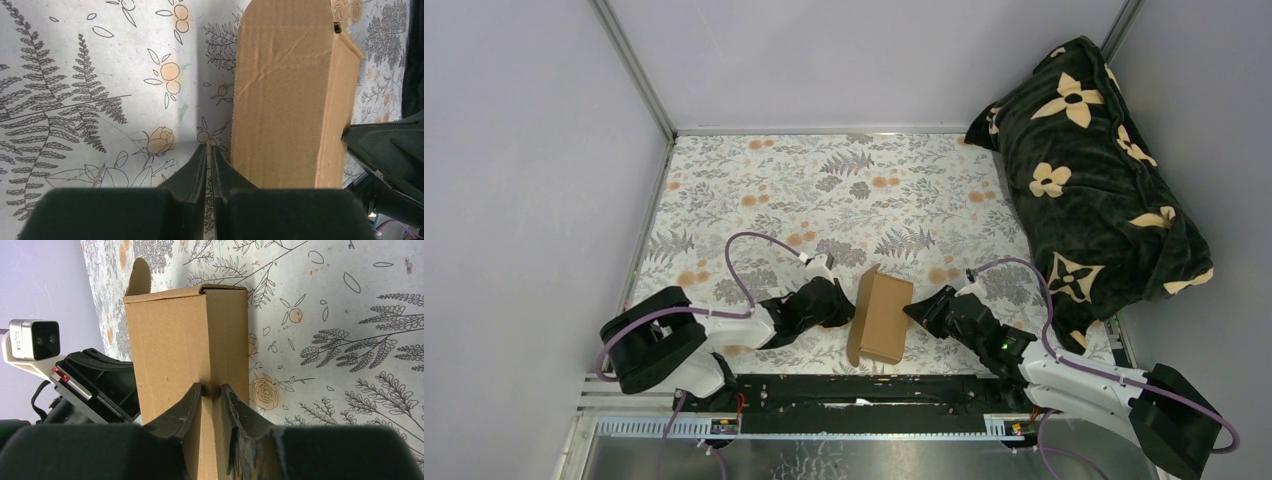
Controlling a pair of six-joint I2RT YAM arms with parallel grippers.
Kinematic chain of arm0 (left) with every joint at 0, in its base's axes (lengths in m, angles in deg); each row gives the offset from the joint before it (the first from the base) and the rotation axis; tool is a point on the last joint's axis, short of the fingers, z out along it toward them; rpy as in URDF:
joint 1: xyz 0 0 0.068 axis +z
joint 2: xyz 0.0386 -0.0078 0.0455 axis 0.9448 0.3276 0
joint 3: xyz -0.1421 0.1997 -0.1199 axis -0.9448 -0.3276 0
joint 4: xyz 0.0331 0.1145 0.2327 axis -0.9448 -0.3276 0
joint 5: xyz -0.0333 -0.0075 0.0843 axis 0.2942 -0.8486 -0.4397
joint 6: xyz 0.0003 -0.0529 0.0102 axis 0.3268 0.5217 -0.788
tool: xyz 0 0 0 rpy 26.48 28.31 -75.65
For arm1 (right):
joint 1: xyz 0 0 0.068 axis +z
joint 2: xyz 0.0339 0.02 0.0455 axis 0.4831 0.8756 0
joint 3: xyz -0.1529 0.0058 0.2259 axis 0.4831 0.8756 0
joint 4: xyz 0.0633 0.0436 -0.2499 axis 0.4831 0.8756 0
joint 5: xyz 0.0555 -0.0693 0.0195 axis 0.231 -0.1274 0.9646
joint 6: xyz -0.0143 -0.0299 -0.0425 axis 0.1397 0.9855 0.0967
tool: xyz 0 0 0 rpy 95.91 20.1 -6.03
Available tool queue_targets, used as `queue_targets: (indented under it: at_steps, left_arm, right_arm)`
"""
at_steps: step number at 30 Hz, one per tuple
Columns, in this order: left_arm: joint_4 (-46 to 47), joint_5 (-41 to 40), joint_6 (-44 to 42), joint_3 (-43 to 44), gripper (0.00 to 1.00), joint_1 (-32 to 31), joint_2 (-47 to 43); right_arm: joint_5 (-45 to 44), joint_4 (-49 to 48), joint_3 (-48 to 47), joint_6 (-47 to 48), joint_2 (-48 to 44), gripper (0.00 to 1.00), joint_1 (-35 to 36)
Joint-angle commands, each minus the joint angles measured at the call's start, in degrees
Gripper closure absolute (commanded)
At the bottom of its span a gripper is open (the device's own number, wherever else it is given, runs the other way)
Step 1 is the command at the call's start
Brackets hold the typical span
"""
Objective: Fold the paper box
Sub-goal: Close the paper box at the center of the board.
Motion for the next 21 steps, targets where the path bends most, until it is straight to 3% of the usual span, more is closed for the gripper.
queue_targets:
  at_steps: [1, 21]
  left_arm:
    - [-1.9, 0.0, 0.0, 1.9, 0.88, -0.5, -2.4]
    - [0.3, 1.2, 0.4, 5.3, 0.88, -1.2, -1.0]
  right_arm:
    - [0.1, 20.2, 4.5, 3.1, 3.1, 0.75, 1.2]
    - [-0.1, 19.9, 4.3, 3.4, 3.6, 0.74, 1.4]
